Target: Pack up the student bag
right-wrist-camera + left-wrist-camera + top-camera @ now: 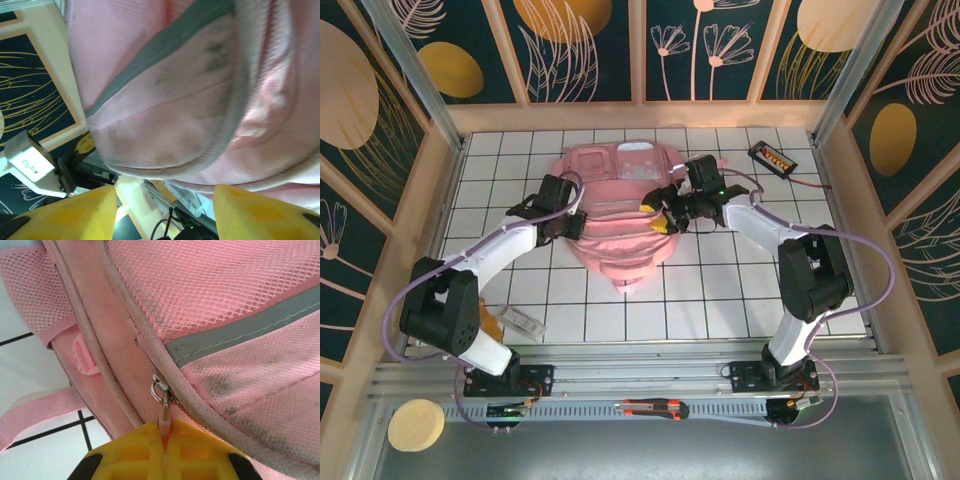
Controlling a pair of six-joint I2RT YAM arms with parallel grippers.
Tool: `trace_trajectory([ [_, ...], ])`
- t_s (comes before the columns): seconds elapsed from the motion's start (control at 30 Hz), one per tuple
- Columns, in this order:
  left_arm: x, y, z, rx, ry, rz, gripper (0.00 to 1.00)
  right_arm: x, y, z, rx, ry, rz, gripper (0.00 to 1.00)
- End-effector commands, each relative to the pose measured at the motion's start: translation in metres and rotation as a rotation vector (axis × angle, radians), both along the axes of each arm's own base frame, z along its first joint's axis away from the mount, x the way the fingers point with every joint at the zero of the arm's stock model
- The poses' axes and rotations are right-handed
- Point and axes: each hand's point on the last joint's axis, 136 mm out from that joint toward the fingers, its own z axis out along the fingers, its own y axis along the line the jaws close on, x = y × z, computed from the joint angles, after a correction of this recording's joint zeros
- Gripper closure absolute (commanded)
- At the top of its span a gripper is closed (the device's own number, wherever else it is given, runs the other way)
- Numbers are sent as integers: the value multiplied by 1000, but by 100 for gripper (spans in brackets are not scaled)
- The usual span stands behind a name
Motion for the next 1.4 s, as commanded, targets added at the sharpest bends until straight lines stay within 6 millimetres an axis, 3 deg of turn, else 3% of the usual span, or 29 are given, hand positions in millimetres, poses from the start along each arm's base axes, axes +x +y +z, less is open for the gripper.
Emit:
trace_trajectory([
  [0.0, -6, -12, 11, -57, -22, -41, 100, 15, 13, 13, 29, -31, -28, 46],
  [0.4, -12, -19, 14, -98, -29, -77, 100, 54, 20, 31, 31, -97, -167, 48],
  [0.53, -12, -22, 16, -108, -38, -87, 100, 52, 38, 21, 38, -58, -143, 49],
  [0.57, -17, -19, 8, -102, -19, -88, 100, 52, 40, 16, 29, -45, -136, 49],
  [0.67, -18, -21, 8, -110, -21, -97, 100, 40, 59, 7, 31, -7, -86, 48],
  [0.8, -19, -22, 8, -119, -25, -100, 100, 31, 69, -8, 27, 41, -78, 47],
  [0.87, -20, -22, 8, -121, -28, -101, 100, 32, 72, -9, 27, 36, -77, 55],
  [0.9, -21, -21, 7, -118, -28, -100, 100, 33, 73, -10, 25, 35, -77, 69],
  [0.93, -23, -20, 5, -114, -27, -102, 100, 34, 73, -10, 24, 29, -78, 89],
  [0.97, -23, -19, 4, -106, -28, -101, 100, 34, 72, -9, 21, 21, -79, 100],
  [1.1, -26, -6, -6, -37, -21, -93, 100, 32, 61, -10, -39, -16, -46, 100],
  [1.2, -20, 15, -14, 67, -3, -16, 100, 28, 48, -7, -112, -66, 4, 100],
  [1.37, -2, 47, -6, 181, -44, 119, 100, 18, 20, -13, -193, -80, 41, 100],
])
